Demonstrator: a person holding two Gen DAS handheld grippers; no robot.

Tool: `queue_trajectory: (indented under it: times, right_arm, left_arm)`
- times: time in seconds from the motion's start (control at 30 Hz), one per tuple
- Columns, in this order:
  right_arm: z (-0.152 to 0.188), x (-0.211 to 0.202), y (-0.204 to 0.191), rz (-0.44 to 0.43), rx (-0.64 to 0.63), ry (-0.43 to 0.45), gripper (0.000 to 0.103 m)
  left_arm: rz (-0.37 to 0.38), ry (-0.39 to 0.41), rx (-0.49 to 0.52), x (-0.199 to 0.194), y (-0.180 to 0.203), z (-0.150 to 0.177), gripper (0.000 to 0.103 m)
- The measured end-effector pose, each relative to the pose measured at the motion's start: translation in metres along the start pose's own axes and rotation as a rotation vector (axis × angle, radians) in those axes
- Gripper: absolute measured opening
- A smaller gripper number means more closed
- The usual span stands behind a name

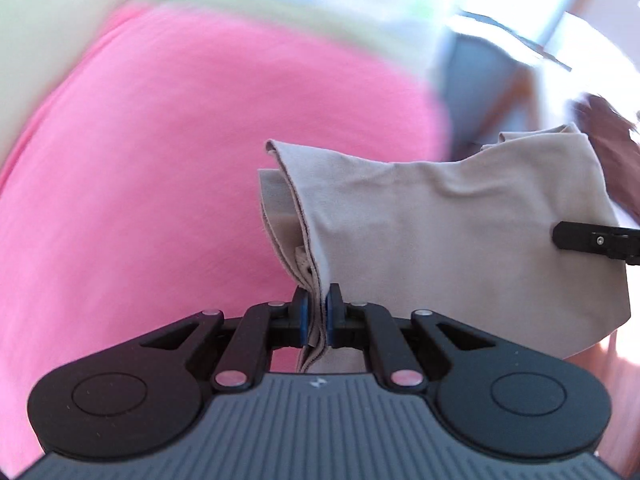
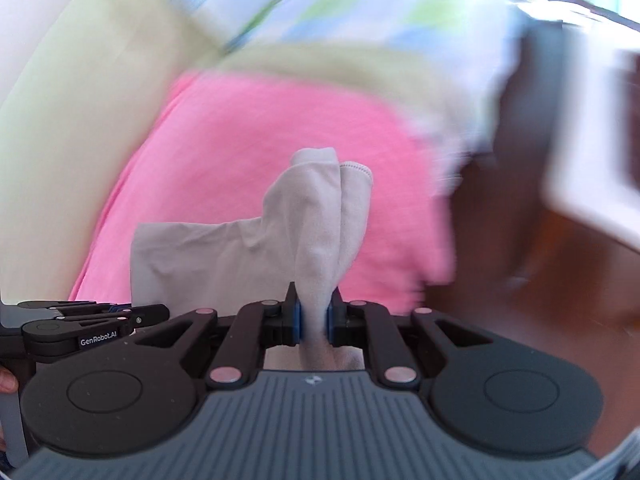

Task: Fold clothes
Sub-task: 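Carry the folded beige top with both grippers onto the clothes stack on the chair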

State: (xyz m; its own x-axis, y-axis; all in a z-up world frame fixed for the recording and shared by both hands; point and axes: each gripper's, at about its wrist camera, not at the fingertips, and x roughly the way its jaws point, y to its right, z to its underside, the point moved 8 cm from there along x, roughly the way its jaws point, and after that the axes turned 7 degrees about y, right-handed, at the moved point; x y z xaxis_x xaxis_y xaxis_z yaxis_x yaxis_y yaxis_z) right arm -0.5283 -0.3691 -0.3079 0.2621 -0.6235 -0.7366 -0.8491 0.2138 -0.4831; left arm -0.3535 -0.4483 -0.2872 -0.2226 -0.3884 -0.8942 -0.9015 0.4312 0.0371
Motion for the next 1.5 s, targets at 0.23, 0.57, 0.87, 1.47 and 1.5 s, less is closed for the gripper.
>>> queue_trajectory:
  times: [0.23,0.57,0.87,1.47,1.5]
  right_arm:
    - [-0.06,-0.093,0.193,0.201,0.207,0.198,0.01]
    - [-0.118,-0.109,0.353,0.261,0.304,0.307,0.01]
    - [-0.126,-0.079,0.401,0.202,0.358,0.312,0.01]
    - [-0.114,-0.044,0.433,0.278,0.347,0.252,0.022]
    - [-0.113,-0.046,0.437,0.302,0.353,0.256,0.028]
  left_arm:
    - [0.179,0.053,0.211,0.054,0.189,-0.092,0.007]
    - [0.235,0.095,0.34,0.132,0.335,-0.161,0.007]
    - [0.22,0.096,0.397,0.172,0.352,-0.174,0.007]
    - [0.204,0.116,0.445,0.21,0.336,-0.166,0.024]
    - [0.201,0.117,0.445,0.21,0.333,-0.166,0.024]
